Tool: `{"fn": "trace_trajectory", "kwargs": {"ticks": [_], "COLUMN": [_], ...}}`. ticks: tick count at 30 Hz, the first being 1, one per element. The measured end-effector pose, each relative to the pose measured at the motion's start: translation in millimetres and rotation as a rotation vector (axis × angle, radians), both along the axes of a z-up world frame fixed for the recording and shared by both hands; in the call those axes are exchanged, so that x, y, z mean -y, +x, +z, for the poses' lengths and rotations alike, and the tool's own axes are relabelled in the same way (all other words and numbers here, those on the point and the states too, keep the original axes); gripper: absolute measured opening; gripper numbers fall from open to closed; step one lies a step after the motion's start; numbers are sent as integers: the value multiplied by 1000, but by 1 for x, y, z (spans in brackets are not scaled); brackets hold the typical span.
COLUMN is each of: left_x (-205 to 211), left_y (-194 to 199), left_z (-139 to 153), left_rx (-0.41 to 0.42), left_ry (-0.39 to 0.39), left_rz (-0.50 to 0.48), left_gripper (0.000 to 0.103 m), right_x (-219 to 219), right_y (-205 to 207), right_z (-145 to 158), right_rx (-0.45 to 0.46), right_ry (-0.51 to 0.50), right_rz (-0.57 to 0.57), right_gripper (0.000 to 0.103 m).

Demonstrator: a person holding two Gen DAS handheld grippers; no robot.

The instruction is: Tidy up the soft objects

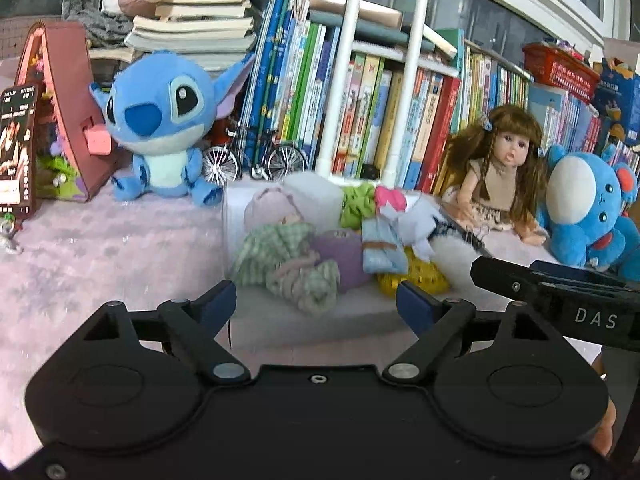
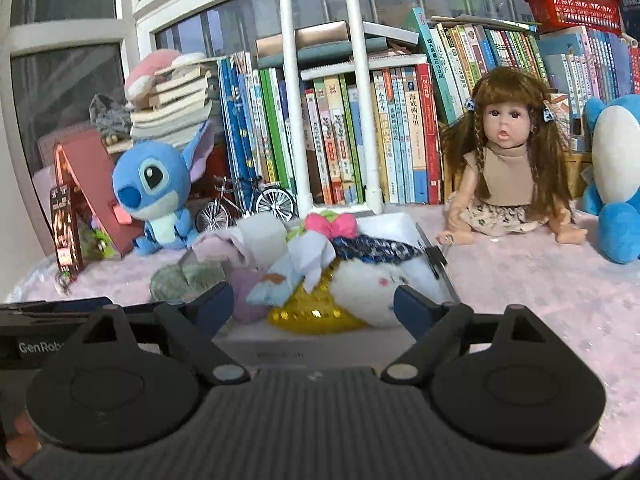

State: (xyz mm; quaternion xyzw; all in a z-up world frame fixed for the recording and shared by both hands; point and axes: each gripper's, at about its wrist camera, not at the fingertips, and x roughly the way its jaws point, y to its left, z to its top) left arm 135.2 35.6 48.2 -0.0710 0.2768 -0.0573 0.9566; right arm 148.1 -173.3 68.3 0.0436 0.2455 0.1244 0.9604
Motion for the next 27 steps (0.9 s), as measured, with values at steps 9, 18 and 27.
{"fn": "trace_trajectory", "kwargs": {"ticks": [9, 18, 27], "left_x": [-2, 1, 10], "left_y": [-9, -5, -4], "left_z": [-27, -51, -58], "left_rx": [-65, -129, -109], "left_ry": [29, 73, 138], "left_rz": [29, 58, 70], "left_gripper": [87, 87, 91], "right_x": [3, 6, -1], "right_y": [-13, -14, -10], "right_z": [-26, -53, -65], "right_rx": [-60, -148, -186], "right_ry": [-64, -103, -172], "right_rz": [-12, -27, -46], "right_gripper": [95, 102, 103]}}
